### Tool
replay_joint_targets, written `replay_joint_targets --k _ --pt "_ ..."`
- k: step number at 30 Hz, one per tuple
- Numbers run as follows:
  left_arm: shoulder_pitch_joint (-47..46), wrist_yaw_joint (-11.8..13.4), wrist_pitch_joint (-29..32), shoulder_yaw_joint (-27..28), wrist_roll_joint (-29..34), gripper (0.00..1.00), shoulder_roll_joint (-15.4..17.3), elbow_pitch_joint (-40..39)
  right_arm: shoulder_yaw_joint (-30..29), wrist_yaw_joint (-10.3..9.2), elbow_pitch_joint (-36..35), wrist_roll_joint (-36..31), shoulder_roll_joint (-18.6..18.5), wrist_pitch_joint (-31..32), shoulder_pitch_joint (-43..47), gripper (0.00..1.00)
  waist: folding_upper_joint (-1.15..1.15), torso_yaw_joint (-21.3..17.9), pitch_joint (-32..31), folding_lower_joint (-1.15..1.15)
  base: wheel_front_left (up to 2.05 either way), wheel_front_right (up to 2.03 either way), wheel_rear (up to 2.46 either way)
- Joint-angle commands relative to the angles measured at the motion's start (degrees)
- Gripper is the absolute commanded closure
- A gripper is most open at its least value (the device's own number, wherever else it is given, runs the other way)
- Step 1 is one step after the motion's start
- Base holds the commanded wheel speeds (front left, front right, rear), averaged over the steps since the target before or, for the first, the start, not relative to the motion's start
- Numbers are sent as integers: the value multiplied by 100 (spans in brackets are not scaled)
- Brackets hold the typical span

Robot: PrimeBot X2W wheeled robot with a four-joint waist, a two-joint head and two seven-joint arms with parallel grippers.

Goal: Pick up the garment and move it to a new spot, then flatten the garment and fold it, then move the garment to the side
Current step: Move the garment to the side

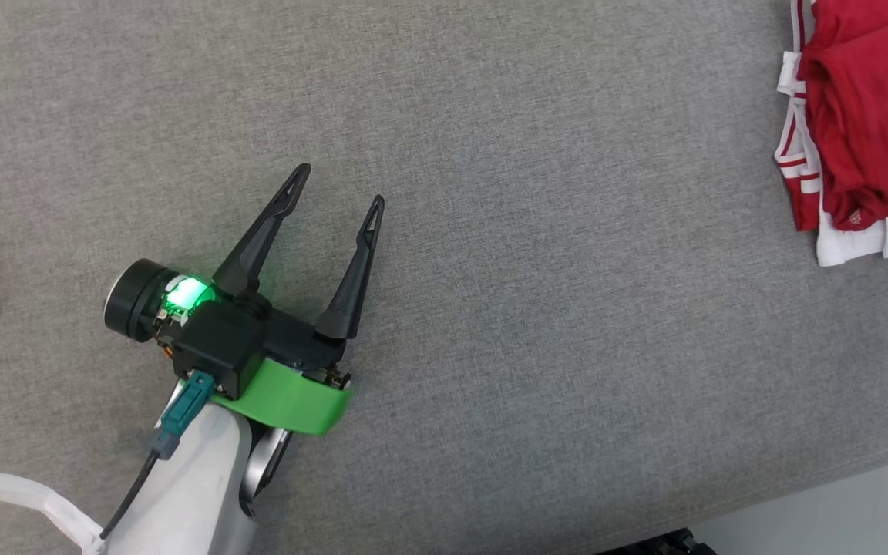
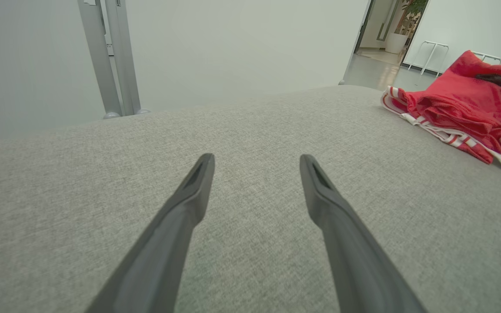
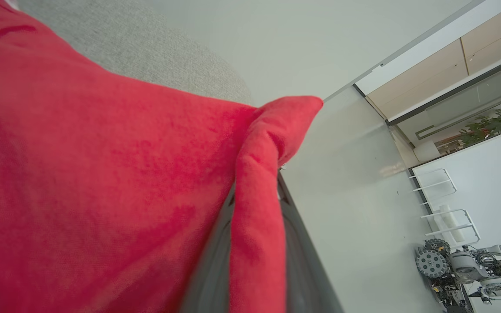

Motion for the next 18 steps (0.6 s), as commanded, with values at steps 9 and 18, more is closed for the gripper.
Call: replay_joint_targets --k 9,18 --pt "-74 -14 -16 20 -63 0 -28 -1 -468 -14 186 -339 63 2 -283 0 0 192 -77 0 0 0 0" --pt "123 -14 -16 186 -215 0 -340 116 -257 -13 -510 -203 317 2 128 0 0 391 -818 0 0 0 0"
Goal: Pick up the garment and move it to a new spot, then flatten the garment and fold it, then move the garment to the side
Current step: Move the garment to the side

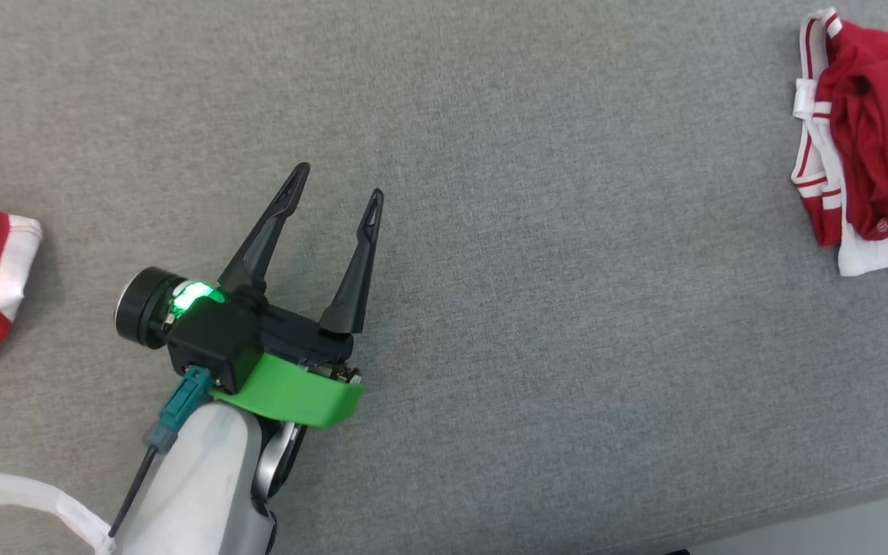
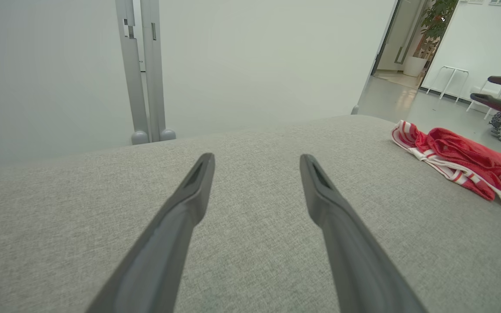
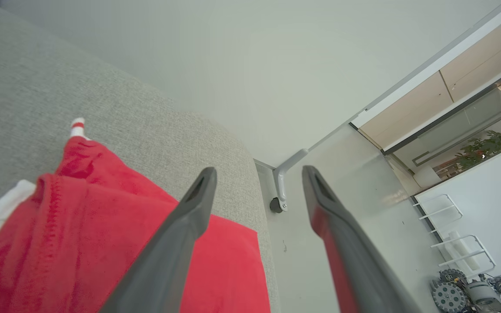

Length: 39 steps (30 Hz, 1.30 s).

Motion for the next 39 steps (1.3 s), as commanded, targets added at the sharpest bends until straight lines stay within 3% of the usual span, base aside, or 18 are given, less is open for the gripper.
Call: replay_joint_targets --k 1,14,17,24,31,39 --pt "113 -14 -16 72 -38 0 -31 35 80 -13 -176 104 46 2 159 0 0 142 -420 -1 0 0 0" --pt "727 64 -16 772 -46 0 -321 203 781 -12 -2127 1697 1109 2 1536 0 0 738 -1700 -1 0 0 0" --pt "865 71 -15 897 14 0 -340 271 986 -10 -2314 2379 1505 1 1900 0 0 892 -1906 -1 0 0 0" --pt "1233 123 -16 1086 21 0 -365 450 1206 -11 -2713 2581 1898 2 2729 0 0 1189 -2298 -1 0 0 0" --pt "1760 396 -16 848 -290 0 -366 529 1188 -11 -2945 2185 2430 2 3473 0 0 1354 -2686 -1 0 0 0" --pt "2023 447 -16 602 -288 0 -366 534 1122 -11 -3001 2048 2604 2 3889 0 0 1381 -2812 -1 0 0 0"
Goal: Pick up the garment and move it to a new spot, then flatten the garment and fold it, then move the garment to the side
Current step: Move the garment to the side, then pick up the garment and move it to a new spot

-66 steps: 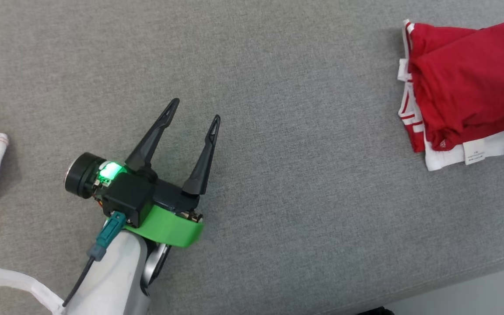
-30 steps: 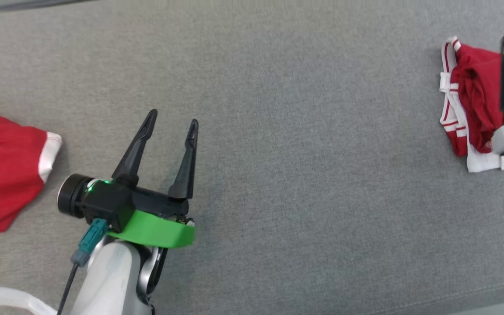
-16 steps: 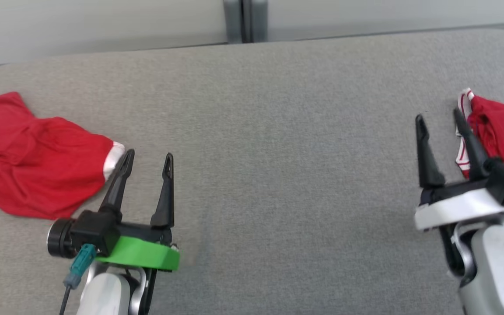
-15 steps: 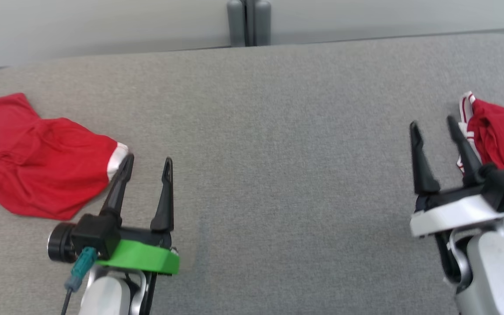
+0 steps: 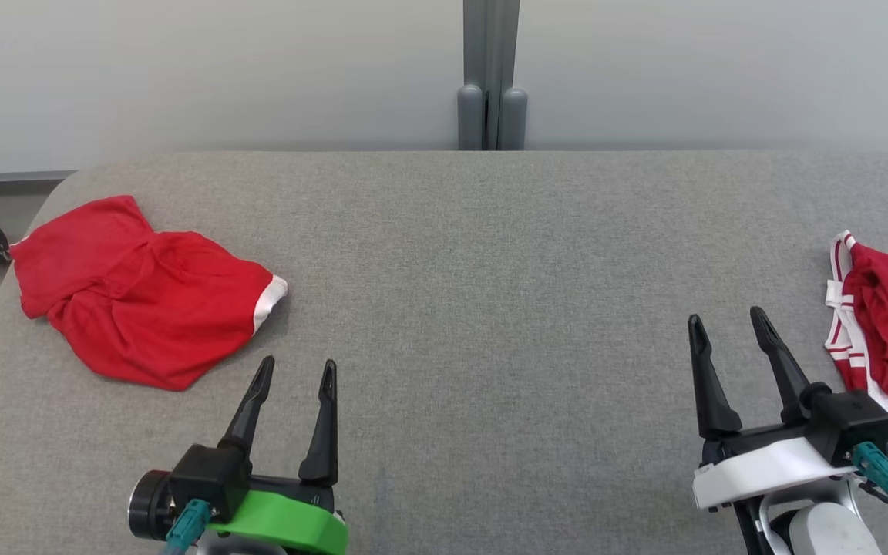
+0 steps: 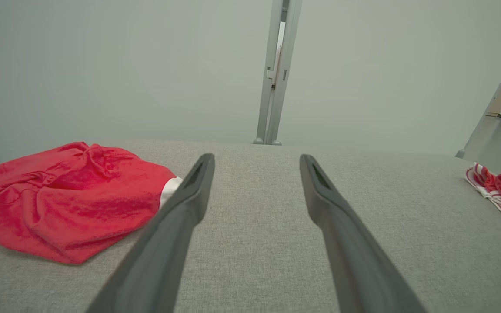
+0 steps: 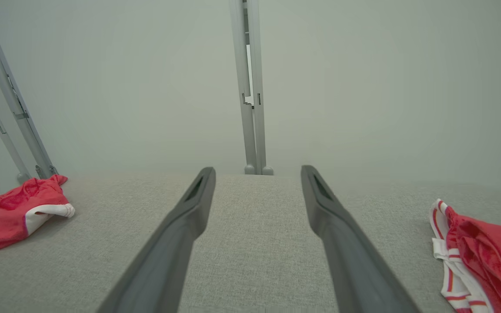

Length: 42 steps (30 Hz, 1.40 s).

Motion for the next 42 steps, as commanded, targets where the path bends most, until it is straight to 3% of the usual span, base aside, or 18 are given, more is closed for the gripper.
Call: replay_joint_targets --k 1,28,36,42 --pt "107 18 -16 -20 28 0 1 -6 11 -10 3 44 -5 2 85 0 0 30 -59 0 0 0 0" --pt "66 15 -16 -29 -92 0 1 -38 52 -10 150 486 -1 2 182 0 0 -74 -54 0 0 0 0" --pt "-45 95 -16 -32 -179 0 2 97 247 -10 201 557 0 2 102 0 0 255 -4 0 0 0 0" --pt "-146 112 -16 7 -172 0 4 103 377 -10 277 579 0 2 30 0 0 810 63 0 0 0 0"
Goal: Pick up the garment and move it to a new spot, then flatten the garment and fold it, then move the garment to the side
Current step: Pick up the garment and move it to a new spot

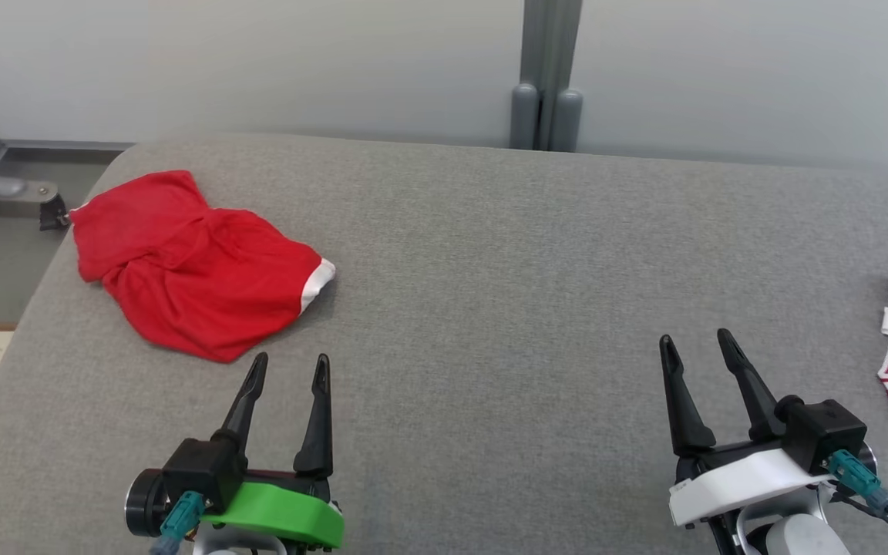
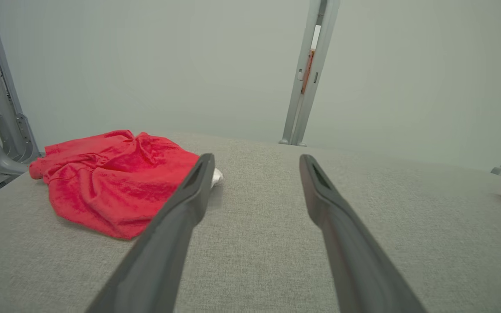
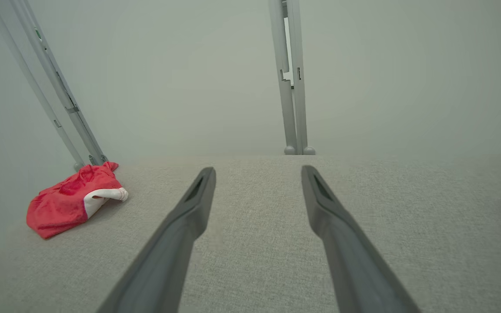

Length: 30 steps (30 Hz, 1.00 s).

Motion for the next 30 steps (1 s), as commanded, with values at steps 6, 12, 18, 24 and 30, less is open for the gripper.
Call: replay_joint_targets --k 6,12,18,24,30 --pt "-165 48 -16 122 -83 0 8 -33 221 -10 91 -31 -10 1 -176 0 0 942 151 0 0 0 0" --pt "-176 46 -15 277 -56 0 7 -80 355 -10 119 36 -11 1 -282 0 0 1412 236 0 0 0 0" --pt "-215 35 -16 426 -75 0 7 -107 488 -10 202 13 -11 1 -371 0 0 1736 329 0 0 0 0" --pt "-238 13 -16 493 -73 0 7 -105 514 -10 267 -10 -12 1 -463 0 0 1874 392 0 0 0 0" --pt "-267 49 -16 493 -109 0 7 -117 564 -10 341 2 -11 1 -498 0 0 1874 438 0 0 0 0"
